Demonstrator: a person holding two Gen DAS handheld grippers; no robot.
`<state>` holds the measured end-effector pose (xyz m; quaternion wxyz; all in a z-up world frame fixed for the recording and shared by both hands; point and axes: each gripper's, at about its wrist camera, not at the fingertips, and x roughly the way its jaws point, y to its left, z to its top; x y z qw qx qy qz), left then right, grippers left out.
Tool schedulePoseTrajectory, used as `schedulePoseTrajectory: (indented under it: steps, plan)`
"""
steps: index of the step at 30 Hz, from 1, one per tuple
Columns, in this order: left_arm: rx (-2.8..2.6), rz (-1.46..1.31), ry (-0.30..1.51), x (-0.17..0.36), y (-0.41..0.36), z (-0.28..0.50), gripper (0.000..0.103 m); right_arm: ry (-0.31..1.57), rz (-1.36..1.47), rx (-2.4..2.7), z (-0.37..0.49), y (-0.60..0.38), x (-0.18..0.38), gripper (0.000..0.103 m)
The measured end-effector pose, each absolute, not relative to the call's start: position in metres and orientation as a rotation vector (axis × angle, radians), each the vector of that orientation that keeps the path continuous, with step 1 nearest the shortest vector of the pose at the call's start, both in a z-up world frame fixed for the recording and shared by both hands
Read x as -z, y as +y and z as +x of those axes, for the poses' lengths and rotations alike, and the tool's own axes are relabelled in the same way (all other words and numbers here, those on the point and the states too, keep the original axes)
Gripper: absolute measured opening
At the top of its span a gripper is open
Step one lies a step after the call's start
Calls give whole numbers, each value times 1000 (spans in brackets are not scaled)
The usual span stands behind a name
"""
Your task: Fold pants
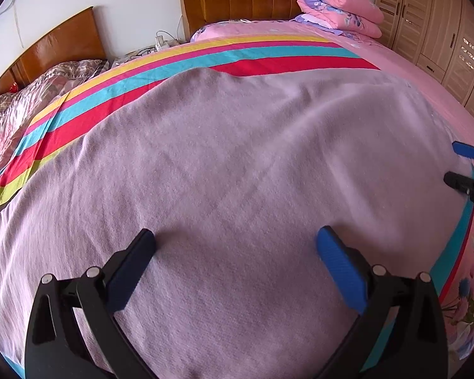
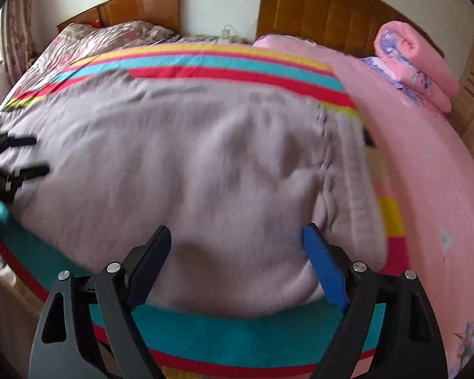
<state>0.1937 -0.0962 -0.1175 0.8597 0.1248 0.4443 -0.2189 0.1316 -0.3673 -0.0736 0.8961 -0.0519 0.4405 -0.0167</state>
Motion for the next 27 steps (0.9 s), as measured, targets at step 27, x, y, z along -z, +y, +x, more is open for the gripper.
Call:
schedulePoseTrajectory:
  steps: [27]
  plan:
    - [-374,-808,573,92,423,72,76,685,-523,-1073,247,132,43,82]
